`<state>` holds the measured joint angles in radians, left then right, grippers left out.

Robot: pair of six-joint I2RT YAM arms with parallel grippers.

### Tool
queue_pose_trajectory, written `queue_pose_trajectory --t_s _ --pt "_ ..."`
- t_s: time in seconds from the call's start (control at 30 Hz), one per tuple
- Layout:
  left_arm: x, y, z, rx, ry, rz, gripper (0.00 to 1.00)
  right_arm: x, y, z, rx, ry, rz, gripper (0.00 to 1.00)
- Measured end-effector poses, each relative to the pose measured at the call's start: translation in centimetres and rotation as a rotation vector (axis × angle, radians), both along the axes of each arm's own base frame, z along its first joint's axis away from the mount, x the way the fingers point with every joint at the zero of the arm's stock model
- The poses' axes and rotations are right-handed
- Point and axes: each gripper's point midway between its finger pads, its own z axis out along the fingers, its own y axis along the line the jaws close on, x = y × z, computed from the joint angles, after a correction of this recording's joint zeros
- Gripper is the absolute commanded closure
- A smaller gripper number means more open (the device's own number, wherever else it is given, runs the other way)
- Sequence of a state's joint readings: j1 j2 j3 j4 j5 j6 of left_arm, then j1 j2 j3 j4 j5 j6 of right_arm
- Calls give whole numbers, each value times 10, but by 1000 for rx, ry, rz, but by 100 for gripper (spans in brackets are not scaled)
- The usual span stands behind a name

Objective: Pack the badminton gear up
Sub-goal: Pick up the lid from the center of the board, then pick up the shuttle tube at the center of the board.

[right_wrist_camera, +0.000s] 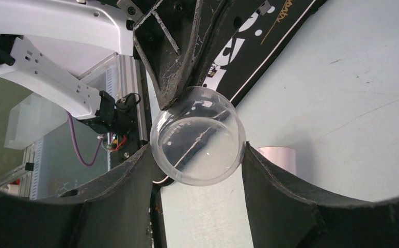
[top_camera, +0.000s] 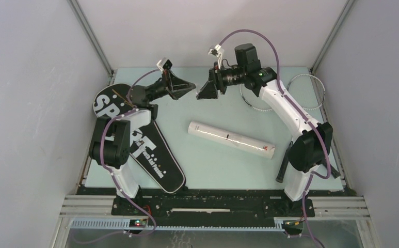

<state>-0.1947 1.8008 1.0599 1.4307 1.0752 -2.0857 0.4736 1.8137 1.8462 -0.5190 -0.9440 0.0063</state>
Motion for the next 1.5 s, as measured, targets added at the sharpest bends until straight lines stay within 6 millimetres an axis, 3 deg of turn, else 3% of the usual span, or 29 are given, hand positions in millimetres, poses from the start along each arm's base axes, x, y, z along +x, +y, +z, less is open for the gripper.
queue_pose_trajectory --t_s 0.1,0.27,0.3,0.63,0.73,0.97,1.1,1.23,1.5 --pt "-1 -1 1 -1 -2 -3 100 0 0 -1 -2 2 1 34" --pt "-4 0 -2 -4 12 5 100 1 -1 -3 -10 -15 0 3" --pt "-6 1 -2 -3 11 7 100 2 -2 -5 -17 -21 -4 1" --pt "-6 22 1 31 -89 64 100 10 -33 -29 -148 -118 -54 0" --pt "-5 30 -9 68 -125 80 100 7 -50 -56 -251 -151 -80 0" --pt "1 40 -45 303 -251 185 100 -17 -86 -152 -539 -123 -72 1" --pt "10 49 -44 535 -413 286 100 -22 -98 -179 -655 -152 -55 1" --pt "-10 60 -42 678 -552 305 100 -29 -105 -199 -744 -182 -32 1" --pt "-29 74 -94 850 -553 239 100 -49 -111 -248 -883 -176 53 2"
